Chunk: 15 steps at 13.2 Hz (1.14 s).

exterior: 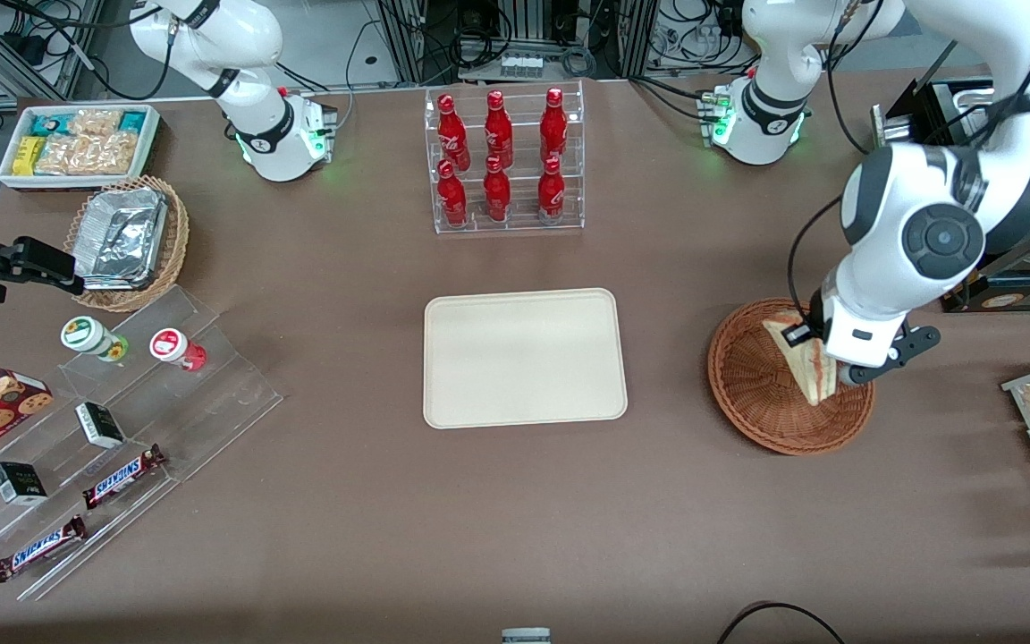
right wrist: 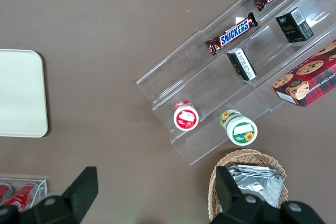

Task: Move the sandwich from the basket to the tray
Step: 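Lift the sandwich out of the basket and carry it over the cream tray, then lower the sandwich onto the tray and open the left gripper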

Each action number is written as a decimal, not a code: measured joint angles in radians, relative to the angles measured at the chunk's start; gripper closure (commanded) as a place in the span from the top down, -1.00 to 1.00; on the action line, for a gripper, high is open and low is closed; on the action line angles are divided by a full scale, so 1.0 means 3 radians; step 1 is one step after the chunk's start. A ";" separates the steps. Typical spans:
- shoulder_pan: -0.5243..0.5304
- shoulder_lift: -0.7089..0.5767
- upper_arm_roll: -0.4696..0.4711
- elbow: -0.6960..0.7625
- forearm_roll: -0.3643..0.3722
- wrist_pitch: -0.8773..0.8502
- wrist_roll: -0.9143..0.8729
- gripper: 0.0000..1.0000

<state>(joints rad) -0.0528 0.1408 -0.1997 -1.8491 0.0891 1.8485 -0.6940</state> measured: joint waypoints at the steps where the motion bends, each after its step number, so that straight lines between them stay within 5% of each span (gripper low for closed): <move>1: -0.0004 0.0018 -0.0126 0.0148 0.0000 -0.0130 0.0000 -1.00; 7: -0.0162 0.0487 -0.1001 0.0644 0.0059 -0.0192 -0.0277 -1.00; 15: -0.1044 0.1513 -0.1047 0.1279 0.0572 0.0333 -0.0864 -1.00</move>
<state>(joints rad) -0.3660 0.5947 -0.5139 -1.4655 0.2608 1.9483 -0.9532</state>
